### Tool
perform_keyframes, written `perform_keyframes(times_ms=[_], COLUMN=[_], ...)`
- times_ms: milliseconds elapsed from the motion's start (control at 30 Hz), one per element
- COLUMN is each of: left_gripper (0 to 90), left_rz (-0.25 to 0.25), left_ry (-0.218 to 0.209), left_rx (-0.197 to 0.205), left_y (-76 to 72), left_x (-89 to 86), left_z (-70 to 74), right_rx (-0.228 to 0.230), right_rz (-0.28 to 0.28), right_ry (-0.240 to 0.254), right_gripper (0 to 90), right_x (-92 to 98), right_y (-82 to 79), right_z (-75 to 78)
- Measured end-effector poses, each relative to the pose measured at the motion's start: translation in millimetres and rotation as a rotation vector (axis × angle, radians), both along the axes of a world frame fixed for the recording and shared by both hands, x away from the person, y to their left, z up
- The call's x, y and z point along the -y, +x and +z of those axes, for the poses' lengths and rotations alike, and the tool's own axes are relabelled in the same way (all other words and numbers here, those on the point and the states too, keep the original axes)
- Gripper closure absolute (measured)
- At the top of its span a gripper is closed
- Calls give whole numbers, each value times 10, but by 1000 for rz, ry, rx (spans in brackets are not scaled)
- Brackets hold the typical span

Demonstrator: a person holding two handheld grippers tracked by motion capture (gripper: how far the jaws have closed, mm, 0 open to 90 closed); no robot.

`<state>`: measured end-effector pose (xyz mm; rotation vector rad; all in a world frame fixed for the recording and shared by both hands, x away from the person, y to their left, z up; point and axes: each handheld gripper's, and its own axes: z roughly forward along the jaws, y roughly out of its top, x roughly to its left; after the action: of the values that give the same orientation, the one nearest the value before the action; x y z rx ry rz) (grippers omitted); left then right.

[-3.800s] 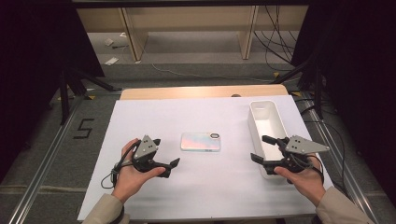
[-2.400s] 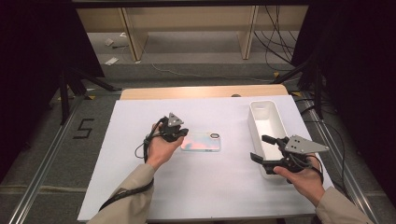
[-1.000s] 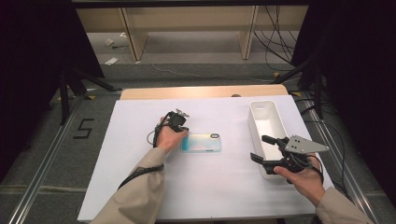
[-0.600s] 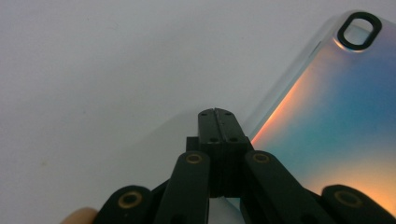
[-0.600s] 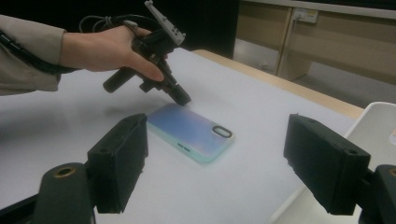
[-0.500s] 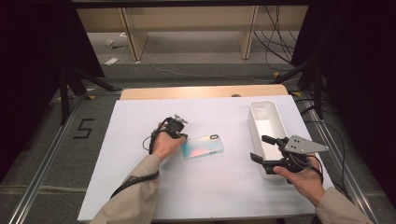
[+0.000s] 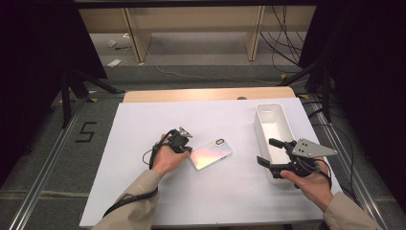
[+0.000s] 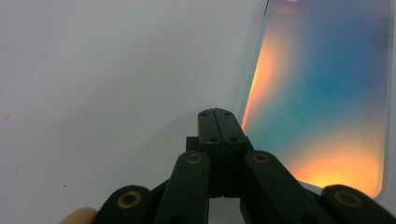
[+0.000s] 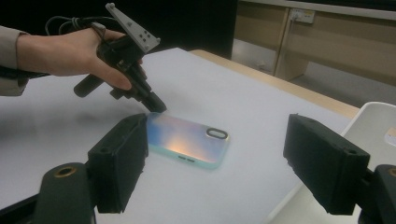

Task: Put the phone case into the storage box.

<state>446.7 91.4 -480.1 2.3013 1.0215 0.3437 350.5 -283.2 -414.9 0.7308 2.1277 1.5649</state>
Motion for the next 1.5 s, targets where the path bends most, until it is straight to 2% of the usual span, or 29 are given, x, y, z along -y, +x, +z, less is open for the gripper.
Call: perform_keyframes(times_ms=[300, 500, 667, 800, 900, 967, 1000, 1033, 1067, 1100, 1167, 1367, 1500], left_gripper=[897, 874, 746, 548, 371, 263, 161, 161, 92, 92, 7, 0, 0], left_rz=[-15, -11, 10, -6, -45, -75, -87, -104, -120, -131, -151, -190, -229], left_ry=[18, 7, -50, -102, -125, -104, -81, -68, -66, -68, -60, 2, 42], left_rx=[10, 8, 50, 81, 65, 52, 40, 36, 36, 30, 20, 31, 23], left_y=[-72, -60, -26, -14, -17, -29, -38, -46, -51, -55, -58, -42, -32], left_x=[-14, -33, -70, -53, 4, 55, 83, 111, 137, 162, 213, 324, 403], left_z=[2, 17, 176, 299, 339, 347, 351, 348, 342, 337, 328, 309, 303], right_rx=[2, 10, 10, 11, 9, 10, 12, 12, 14, 14, 15, 16, 16], right_rz=[-1, -7, -5, -6, -6, -9, -11, -11, -12, -12, -12, -12, -11], right_ry=[-4, -4, 1, 7, 7, 4, 3, 3, 4, 4, 5, 4, 6], right_gripper=[229, 229, 229, 228, 229, 229, 229, 229, 229, 229, 229, 229, 229], right_x=[12, 28, 25, 29, 25, 26, 27, 27, 27, 27, 28, 32, 30], right_y=[1, -2, 0, 2, 0, -2, -3, -3, 0, 0, 1, 2, 5], right_z=[0, 13, 15, 17, 20, 23, 27, 27, 26, 26, 27, 30, 27])
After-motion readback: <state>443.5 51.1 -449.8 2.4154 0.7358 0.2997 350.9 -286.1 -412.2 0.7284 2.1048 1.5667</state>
